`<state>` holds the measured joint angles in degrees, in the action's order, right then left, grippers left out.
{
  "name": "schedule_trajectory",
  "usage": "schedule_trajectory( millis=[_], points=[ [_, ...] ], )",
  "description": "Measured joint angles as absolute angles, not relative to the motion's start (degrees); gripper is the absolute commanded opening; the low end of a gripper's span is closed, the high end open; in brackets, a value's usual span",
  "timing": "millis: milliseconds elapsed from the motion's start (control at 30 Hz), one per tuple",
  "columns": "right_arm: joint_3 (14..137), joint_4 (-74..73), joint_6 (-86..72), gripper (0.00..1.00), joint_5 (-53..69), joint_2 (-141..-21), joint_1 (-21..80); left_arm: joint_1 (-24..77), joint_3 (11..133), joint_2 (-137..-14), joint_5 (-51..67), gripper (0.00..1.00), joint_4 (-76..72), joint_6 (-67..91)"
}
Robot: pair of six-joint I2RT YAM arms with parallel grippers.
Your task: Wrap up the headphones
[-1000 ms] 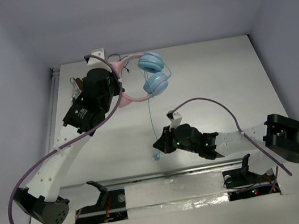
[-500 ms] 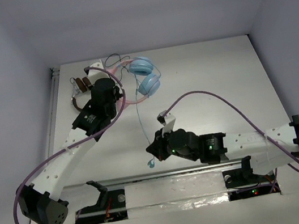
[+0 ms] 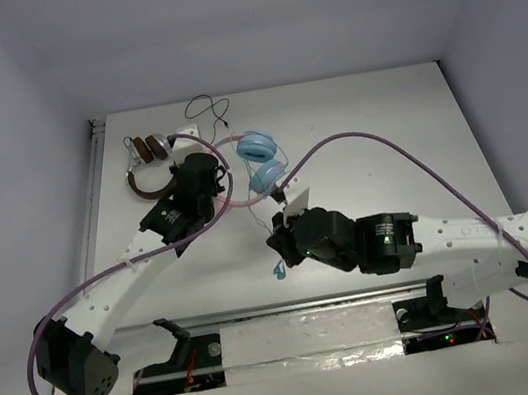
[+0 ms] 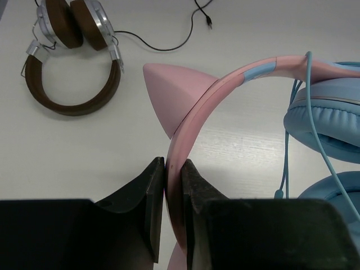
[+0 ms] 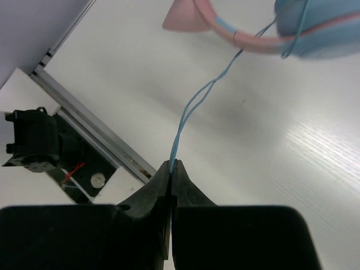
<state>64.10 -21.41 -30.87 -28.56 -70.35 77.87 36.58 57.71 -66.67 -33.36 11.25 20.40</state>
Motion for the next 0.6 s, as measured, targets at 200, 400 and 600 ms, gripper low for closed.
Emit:
schedule_trajectory(
  millis=[200, 400, 600],
  points=[
    [71.3, -27.3, -24.2, 0.00, -33.2, -72.6, 78.0, 40.4, 56.6, -67.3, -32.4, 0.00, 13.4, 20.1],
    [74.7, -29.6, -17.7, 0.00, -39.2, -74.5, 78.0, 42.3, 54.0, -67.4, -29.6, 0.00, 14.4, 19.9],
    [75.4, -29.9, -10.9, 0.00, -44.2, -77.0, 75.8, 42.4, 52.4, -66.8, -25.5, 0.00, 17.0, 18.0]
  ],
)
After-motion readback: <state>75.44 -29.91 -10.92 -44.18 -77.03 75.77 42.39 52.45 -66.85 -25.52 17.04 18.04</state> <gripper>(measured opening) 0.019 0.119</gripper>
